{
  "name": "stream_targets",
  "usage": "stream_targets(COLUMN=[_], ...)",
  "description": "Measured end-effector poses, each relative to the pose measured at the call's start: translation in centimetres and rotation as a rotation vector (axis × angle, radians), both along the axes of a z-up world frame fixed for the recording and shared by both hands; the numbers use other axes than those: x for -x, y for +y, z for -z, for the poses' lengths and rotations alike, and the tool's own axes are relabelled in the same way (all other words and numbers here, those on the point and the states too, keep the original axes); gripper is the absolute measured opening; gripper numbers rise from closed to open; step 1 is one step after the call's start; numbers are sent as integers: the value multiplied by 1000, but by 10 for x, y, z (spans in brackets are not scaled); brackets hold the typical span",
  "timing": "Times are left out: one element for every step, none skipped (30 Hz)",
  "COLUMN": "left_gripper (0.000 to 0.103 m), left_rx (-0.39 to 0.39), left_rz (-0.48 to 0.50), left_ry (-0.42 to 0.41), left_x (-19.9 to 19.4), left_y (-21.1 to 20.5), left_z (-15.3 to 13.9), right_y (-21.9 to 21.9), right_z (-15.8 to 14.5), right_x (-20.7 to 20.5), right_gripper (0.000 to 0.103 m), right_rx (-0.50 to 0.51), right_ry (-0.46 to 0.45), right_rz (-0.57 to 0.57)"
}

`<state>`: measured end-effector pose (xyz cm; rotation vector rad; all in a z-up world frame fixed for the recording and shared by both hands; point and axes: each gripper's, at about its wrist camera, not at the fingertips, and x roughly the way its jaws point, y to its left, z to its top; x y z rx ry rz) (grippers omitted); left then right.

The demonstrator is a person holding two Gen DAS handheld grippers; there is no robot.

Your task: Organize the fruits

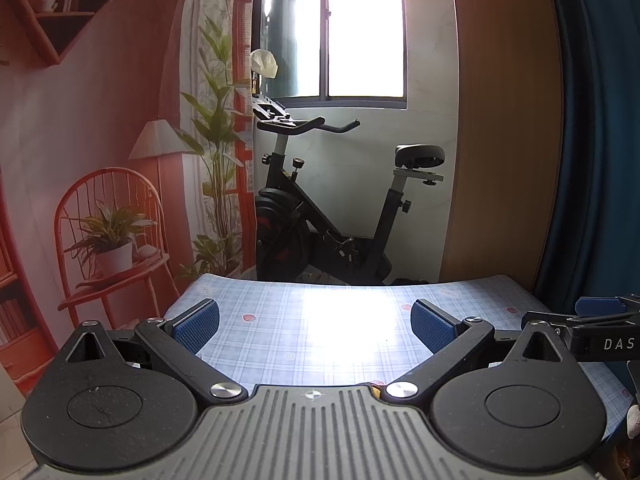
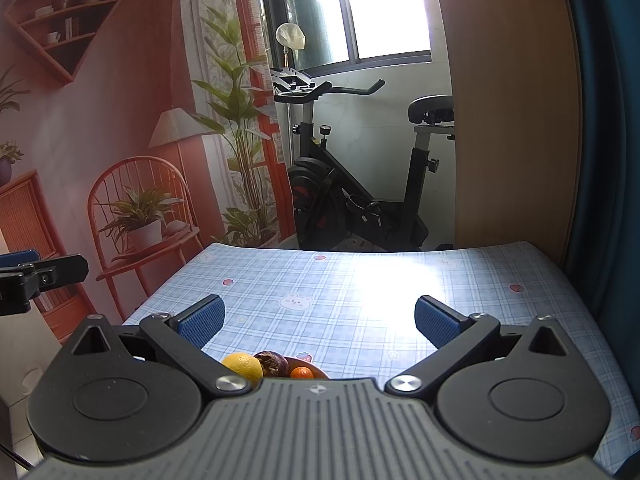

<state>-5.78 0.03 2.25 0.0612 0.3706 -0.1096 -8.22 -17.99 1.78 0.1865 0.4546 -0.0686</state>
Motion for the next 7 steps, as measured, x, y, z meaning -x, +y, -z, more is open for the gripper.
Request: stream_targets(left_gripper=[103, 103, 103, 103, 103, 103, 103], left_rx=[3, 4, 4, 4, 3, 4, 5], left_rz=[1, 2, 3, 4, 5, 4, 4], left_ry=[0, 0, -3, -6, -6, -3, 1], left_x=[-1, -1, -1, -1, -1, -1, -2], left_y=[1, 1, 1, 1, 1, 2, 2], left_z=[0, 0, 0, 1, 1, 1, 2], right_y=[0, -1, -2, -2, -3, -3, -3], right_z=[1, 1, 2, 2, 2, 2, 2], right_x=[0, 0, -1, -1, -2, -2, -2], right_gripper=[103, 103, 103, 103, 103, 103, 103], right_rx=[-2, -4, -8, -10, -11, -10, -7], right_ry=[1, 2, 2, 3, 4, 4, 3], right_rz=[1, 2, 4, 5, 5, 5, 5])
